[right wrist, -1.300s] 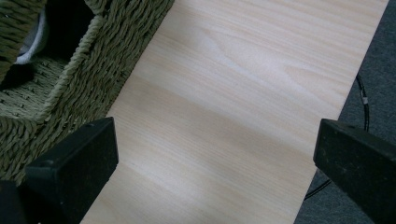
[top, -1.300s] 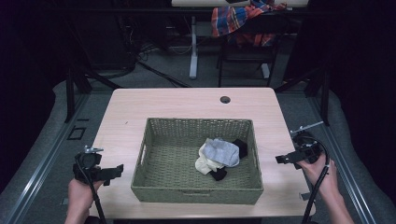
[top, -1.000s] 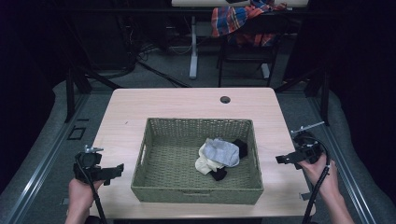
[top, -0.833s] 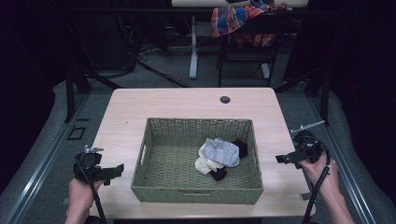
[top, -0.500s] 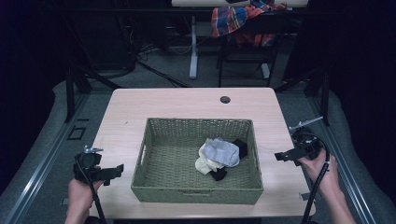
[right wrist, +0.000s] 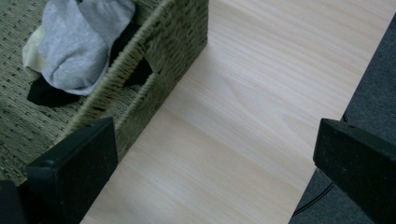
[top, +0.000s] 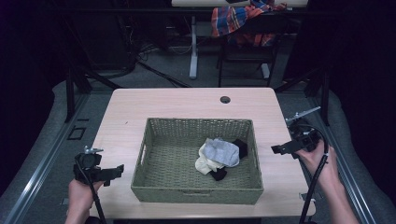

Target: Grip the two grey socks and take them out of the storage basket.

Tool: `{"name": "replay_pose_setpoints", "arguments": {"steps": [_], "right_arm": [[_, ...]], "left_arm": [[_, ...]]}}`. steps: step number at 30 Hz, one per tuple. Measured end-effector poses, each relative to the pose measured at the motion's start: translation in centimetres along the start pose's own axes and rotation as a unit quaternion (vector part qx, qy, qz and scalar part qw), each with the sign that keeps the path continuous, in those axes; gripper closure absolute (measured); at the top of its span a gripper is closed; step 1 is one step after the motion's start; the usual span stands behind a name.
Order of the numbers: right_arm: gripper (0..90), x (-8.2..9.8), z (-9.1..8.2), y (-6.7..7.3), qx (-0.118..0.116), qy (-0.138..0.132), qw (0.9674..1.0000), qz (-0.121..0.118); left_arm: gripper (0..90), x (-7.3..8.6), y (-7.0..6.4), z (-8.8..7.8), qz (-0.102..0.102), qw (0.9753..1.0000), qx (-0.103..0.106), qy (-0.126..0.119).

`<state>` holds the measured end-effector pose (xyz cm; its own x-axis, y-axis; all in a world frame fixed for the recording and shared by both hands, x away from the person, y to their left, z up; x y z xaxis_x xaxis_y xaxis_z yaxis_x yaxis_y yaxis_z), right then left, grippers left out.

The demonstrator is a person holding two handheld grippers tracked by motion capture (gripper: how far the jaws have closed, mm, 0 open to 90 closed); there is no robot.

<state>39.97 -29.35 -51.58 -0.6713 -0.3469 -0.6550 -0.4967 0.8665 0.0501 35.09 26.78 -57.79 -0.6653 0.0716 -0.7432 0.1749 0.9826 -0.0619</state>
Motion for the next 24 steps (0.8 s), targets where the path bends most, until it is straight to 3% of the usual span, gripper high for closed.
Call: {"name": "replay_pose_setpoints", "arguments": {"steps": [14, 18, 24], "right_arm": [[0.3, -3.2, -0.7, 2.7, -0.02, 0.0, 0.9989, -0.042], [0.3, -4.2, -0.5, 3.7, -0.024, -0.004, 0.9984, -0.052], [0.7, -5.3, 0.2, 5.2, -0.036, 0.013, 0.9966, -0.073]], "left_arm": [[0.6, 0.1, -0.3, 0.0, 0.0, 1.0, 0.001, 0.0], [0.7, 0.1, -0.2, 0.0, 0.0, 1.0, 0.001, 0.0], [0.7, 0.1, -0.3, -0.1, 0.003, 1.0, 0.003, 0.001]]}}
Point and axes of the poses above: each handheld gripper's, and its own axes: z roughly forward along the jaws, x roughly out of its underside, y roughly to its left, the point moved 10 cm from there along z, roughly forward along the jaws, and after that the axes turned 12 degrees about -y, right-handed, at the moved point
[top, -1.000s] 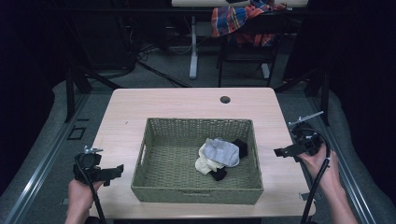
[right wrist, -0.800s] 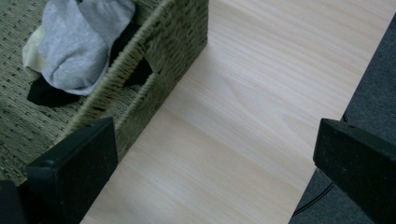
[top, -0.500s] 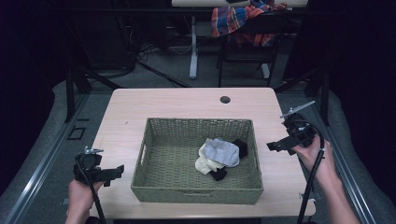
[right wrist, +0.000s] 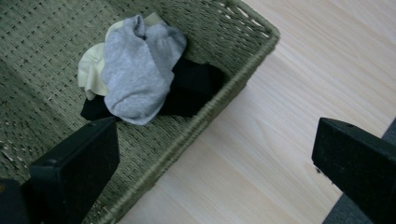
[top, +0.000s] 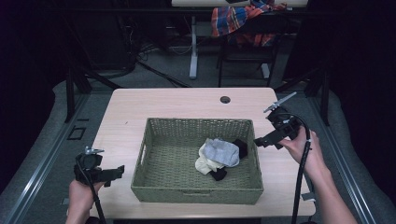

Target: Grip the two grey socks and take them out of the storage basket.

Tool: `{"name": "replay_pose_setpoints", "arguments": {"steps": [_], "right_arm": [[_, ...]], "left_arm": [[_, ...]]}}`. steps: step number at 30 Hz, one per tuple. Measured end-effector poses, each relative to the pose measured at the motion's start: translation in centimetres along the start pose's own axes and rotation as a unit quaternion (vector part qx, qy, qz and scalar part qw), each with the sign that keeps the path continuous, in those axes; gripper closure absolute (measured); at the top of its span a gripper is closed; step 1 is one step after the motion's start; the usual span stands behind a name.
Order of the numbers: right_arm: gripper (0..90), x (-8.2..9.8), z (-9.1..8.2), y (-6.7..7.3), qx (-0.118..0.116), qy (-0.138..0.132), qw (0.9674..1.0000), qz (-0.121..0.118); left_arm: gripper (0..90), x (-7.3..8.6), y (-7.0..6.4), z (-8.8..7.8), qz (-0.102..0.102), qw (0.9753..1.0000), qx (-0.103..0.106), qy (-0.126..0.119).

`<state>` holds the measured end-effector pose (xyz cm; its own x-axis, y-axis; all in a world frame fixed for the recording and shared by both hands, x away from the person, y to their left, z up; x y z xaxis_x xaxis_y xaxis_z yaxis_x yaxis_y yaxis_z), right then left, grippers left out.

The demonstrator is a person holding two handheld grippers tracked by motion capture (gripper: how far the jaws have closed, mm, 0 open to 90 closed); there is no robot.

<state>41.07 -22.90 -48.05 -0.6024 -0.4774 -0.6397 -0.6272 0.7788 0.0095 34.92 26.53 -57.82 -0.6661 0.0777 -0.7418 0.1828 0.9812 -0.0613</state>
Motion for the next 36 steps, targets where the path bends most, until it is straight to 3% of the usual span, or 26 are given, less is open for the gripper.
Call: {"name": "replay_pose_setpoints", "arguments": {"steps": [13, 22, 36], "right_arm": [[2.0, -2.6, 2.7, 2.5, -0.026, 0.018, 0.9989, -0.035], [9.1, -3.4, 5.0, 4.2, -0.033, 0.038, 0.9969, -0.06], [30.7, -3.4, 8.9, 5.9, -0.038, 0.089, 0.9919, -0.082]], "left_arm": [[0.7, 0.0, 0.0, 0.0, 0.001, 1.0, 0.001, 0.001], [0.5, 0.0, 0.0, 0.0, 0.002, 1.0, 0.001, 0.0], [0.5, 0.0, 0.0, 0.0, 0.0, 1.0, 0.001, 0.0]]}}
Point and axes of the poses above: each handheld gripper's, and its own axes: z roughly forward along the jaws, x roughly out of its underside, y roughly to its left, the point moved 10 cm from there along z, roughly forward along the jaws, and after that the axes turned 12 degrees about -y, right-handed, at the moved point
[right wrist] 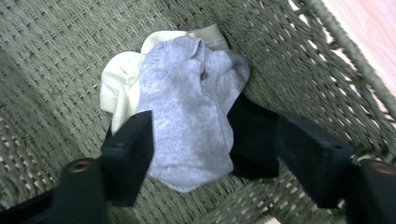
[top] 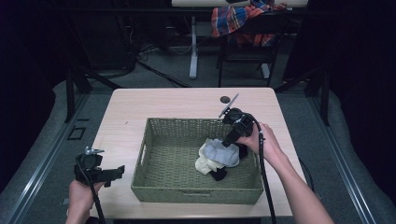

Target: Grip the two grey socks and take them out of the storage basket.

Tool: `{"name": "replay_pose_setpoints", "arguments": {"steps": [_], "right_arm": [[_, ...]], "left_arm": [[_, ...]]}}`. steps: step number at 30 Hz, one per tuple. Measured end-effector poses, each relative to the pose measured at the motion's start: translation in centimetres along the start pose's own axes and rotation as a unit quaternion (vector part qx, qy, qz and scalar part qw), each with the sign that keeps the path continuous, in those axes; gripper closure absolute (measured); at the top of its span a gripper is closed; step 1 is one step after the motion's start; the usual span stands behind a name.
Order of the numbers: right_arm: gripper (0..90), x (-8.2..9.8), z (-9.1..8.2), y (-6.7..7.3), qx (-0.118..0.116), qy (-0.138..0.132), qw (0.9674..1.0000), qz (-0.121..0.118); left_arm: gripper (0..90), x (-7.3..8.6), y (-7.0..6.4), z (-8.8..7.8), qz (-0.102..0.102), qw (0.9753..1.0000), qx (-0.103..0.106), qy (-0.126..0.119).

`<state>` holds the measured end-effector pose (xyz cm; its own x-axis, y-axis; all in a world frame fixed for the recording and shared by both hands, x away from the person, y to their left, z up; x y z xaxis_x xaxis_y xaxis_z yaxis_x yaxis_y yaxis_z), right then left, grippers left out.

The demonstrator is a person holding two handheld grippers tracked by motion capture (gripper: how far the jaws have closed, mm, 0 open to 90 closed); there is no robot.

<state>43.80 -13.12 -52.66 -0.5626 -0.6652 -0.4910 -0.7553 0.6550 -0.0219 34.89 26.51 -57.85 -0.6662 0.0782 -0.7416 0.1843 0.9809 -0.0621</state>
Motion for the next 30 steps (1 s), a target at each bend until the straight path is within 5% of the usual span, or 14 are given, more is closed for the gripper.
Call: {"name": "replay_pose_setpoints", "arguments": {"steps": [26, 30], "right_arm": [[64.0, -0.3, 4.5, 1.0, 0.01, 0.054, 0.9981, -0.03], [79.9, -0.2, 4.7, 1.0, 0.01, 0.057, 0.9979, -0.028]], "left_arm": [[0.6, 0.1, 0.0, 0.0, 0.001, 1.0, 0.001, 0.001], [0.6, 0.1, 0.0, 0.0, 0.0, 1.0, 0.001, 0.001]]}}
Point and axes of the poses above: each handheld gripper's, and its own axes: z roughly forward along the jaws, x roughly out of its underside, y roughly to its left, the point moved 10 cm from there along z, roughly forward along the jaws, and after that the axes turned 12 degrees about -y, right-handed, at the moved point
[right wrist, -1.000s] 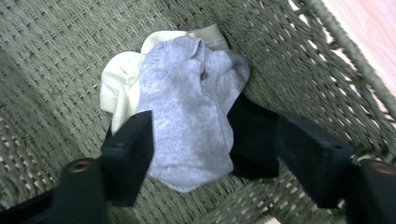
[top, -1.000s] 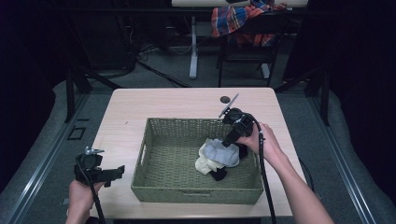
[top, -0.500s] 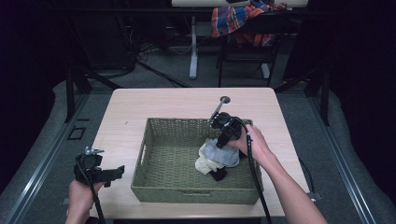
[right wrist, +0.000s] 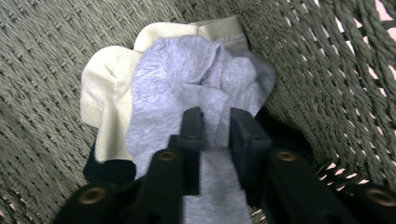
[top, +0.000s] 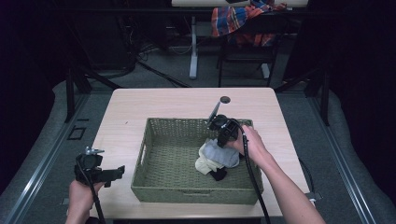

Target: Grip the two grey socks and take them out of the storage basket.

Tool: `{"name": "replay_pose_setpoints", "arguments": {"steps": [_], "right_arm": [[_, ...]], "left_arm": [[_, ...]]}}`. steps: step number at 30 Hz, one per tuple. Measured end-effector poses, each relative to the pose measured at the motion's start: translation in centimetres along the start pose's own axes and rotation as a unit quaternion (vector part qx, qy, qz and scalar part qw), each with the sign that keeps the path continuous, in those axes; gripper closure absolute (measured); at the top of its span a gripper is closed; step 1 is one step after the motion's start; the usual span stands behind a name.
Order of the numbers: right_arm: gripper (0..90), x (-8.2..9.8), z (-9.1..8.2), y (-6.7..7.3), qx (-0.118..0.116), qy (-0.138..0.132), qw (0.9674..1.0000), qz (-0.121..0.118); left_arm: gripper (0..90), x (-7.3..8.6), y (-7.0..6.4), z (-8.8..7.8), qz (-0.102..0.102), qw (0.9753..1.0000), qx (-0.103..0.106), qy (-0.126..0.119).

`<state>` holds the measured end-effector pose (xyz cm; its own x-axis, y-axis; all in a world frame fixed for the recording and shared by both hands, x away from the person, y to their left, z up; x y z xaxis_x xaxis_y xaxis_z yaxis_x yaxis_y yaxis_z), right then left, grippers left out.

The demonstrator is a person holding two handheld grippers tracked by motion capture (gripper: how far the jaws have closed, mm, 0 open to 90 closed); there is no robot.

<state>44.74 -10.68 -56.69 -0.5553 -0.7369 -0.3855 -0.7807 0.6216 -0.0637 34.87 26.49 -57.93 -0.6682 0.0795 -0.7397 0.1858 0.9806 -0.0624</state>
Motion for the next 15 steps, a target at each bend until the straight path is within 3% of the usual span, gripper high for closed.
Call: {"name": "replay_pose_setpoints", "arguments": {"steps": [3, 9, 15], "right_arm": [[83.4, 0.1, -0.2, 0.1, -0.003, 0.005, 1.0, 0.0], [85.5, -0.3, -1.4, 0.2, -0.014, -0.013, 0.9998, 0.004], [85.8, -0.8, -3.2, 0.1, -0.009, -0.029, 0.9995, 0.004]], "left_arm": [[0.6, 0.0, 0.0, 0.0, 0.0, 1.0, 0.0, 0.0], [0.6, 0.0, 0.0, 0.0, 0.001, 1.0, 0.0, 0.0], [0.7, 0.0, 0.0, 0.0, 0.0, 1.0, 0.0, -0.001]]}}
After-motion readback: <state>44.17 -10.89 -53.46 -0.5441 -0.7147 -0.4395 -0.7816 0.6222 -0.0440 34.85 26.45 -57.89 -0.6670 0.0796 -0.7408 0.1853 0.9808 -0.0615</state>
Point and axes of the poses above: each handheld gripper's, and its own axes: z roughly forward along the jaws, x roughly out of its underside, y roughly to its left, the point moved 10 cm from there along z, roughly forward along the jaws, and after that the axes turned 12 degrees about -y, right-handed, at the moved point
